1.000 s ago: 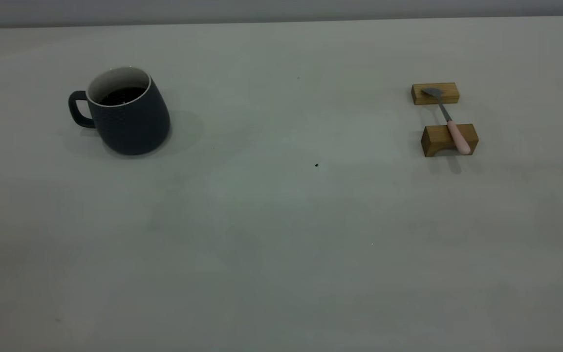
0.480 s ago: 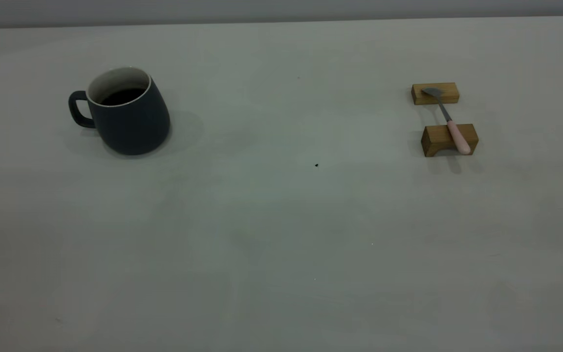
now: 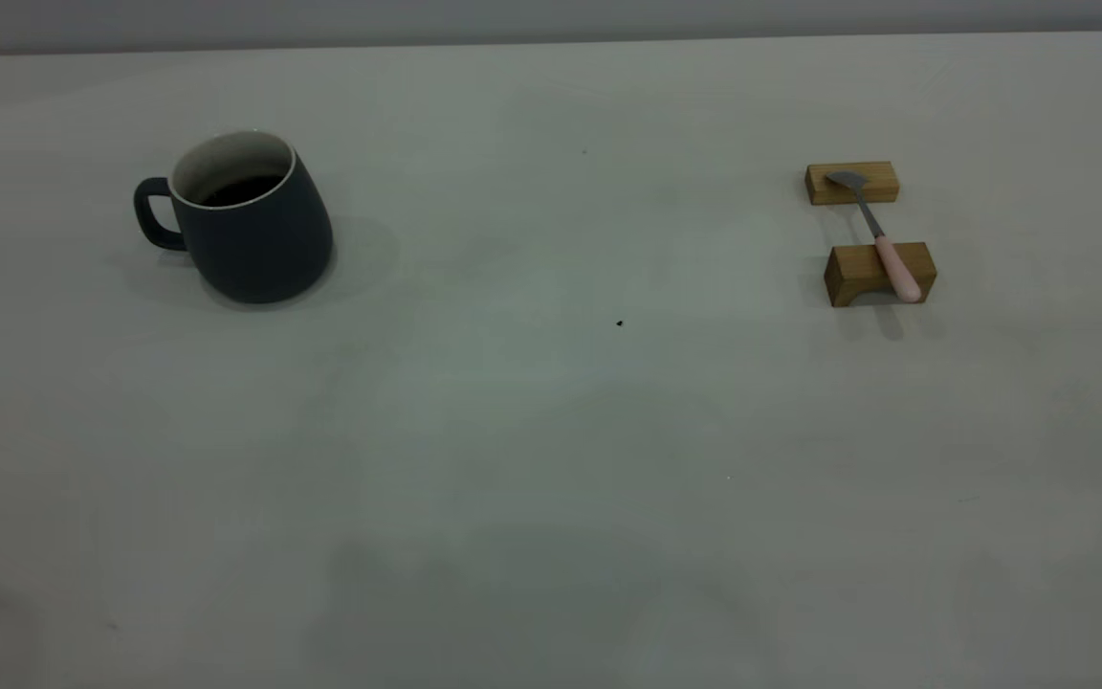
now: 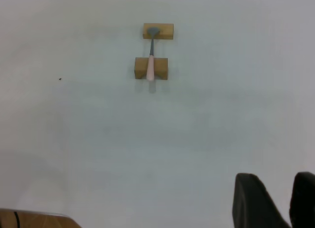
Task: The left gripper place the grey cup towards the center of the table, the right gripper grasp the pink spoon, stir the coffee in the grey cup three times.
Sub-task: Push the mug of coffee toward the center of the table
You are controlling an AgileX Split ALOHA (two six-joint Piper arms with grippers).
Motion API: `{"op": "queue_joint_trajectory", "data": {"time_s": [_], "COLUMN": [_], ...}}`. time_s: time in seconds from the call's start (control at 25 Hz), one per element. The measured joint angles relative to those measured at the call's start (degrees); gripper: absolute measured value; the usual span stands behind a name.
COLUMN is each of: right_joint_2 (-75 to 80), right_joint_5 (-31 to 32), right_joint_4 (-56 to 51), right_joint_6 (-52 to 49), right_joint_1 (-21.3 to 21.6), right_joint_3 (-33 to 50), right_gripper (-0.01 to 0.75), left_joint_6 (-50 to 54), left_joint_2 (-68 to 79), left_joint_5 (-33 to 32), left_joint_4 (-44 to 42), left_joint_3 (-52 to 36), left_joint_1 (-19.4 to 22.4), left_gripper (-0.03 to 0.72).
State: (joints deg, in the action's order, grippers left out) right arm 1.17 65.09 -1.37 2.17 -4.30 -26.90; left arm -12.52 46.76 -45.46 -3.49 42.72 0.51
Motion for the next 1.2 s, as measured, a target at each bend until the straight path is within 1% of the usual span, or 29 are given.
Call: {"op": "queue_joint_trajectory", "data": {"time_s": [0.04,0.12,0.2,0.44,0.64,0.92,1.2], "right_joint_2": [0.0,0.0,0.0,0.0,0.0,0.0,0.0], "right_joint_5": [0.0,0.0,0.0,0.0,0.0,0.0,0.0], "right_joint_4": [0.0,0.0,0.0,0.0,0.0,0.0,0.0], "right_joint_6": [0.0,0.0,0.0,0.0,0.0,0.0,0.0], "right_joint_1": [0.0,0.0,0.0,0.0,0.0,0.0,0.0], "right_joint_3": [0.0,0.0,0.0,0.0,0.0,0.0,0.0], "right_gripper": [0.231,0.231,0.231,0.231,0.231,0.231,0.231], "left_joint_6": [-3.1,-8.6,-13.5,-23.0,-28.6,-34.8,-43.6], "left_joint_2": [3.7,10.5,16.4,35.5,49.5,63.8,74.5], "left_joint_5": [1.7,4.4,6.1,11.1,11.5,12.2,12.6], "left_joint_4": [0.0,0.0,0.0,0.2,0.2,-0.4,-5.4], "left_joint_3": [1.3,3.0,5.0,10.1,16.6,24.6,32.4], "left_joint_1": [0.0,0.0,0.0,-0.4,-1.1,-2.0,-3.6], "left_gripper": [0.602,0.659,0.678,0.666,0.661,0.636,0.588]}}
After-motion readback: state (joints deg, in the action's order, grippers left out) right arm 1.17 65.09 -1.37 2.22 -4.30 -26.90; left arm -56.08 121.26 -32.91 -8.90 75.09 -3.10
